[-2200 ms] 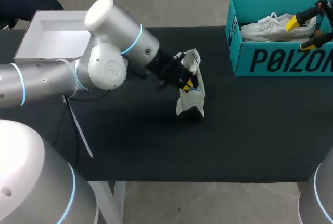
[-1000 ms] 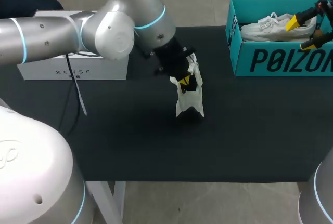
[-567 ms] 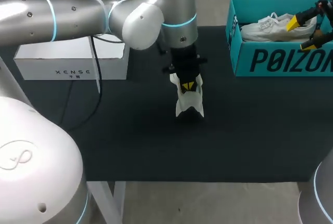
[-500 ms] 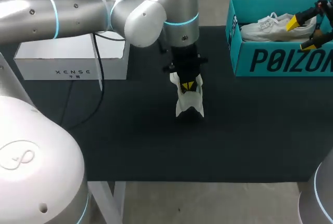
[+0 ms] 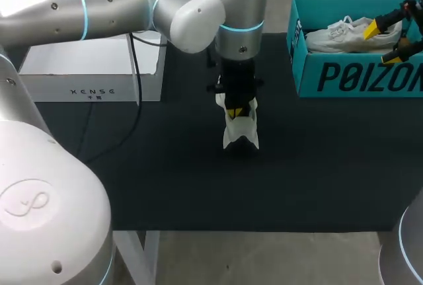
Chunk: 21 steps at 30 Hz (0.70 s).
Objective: Take the shoe out of the shoebox, open the shoe tongue, remove and reinsert the insole, then place the shoe into the shoebox
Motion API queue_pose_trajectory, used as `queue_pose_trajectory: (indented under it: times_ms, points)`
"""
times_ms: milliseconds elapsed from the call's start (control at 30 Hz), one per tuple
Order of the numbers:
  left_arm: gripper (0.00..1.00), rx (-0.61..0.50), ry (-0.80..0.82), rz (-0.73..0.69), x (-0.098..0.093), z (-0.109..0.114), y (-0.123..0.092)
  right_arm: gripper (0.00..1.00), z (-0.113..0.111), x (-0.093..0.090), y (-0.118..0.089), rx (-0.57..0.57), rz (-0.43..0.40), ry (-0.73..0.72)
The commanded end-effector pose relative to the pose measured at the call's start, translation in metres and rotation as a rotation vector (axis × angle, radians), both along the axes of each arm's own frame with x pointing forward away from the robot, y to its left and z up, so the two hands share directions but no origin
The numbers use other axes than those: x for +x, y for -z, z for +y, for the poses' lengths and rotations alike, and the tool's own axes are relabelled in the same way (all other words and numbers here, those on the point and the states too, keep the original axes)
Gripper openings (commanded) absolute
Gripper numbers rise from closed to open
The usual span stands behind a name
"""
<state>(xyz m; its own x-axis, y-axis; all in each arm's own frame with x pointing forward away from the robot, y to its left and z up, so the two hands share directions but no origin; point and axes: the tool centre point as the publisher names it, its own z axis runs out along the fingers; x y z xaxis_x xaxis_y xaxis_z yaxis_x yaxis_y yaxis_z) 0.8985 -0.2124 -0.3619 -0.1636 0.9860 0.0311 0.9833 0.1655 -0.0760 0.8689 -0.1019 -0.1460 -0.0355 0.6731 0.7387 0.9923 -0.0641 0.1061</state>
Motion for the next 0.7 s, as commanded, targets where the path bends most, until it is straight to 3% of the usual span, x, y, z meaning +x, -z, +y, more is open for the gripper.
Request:
queue_pose_trajectory:
  times_ms: [33, 300, 700]
  points:
    - [0.00, 0.000, -0.005, 0.021, 0.001, -0.002, 0.013, 1.00, 0.000, 0.000, 0.000, -0.003, 0.002, 0.000]
    - [0.00, 0.000, -0.021, 0.060, -0.001, -0.010, 0.040, 1.00, 0.000, 0.000, 0.000, -0.003, 0.002, 0.000]
    - [0.00, -0.051, -0.062, 0.091, -0.009, -0.018, 0.062, 1.00, 0.000, 0.000, 0.000, -0.003, 0.002, 0.000]
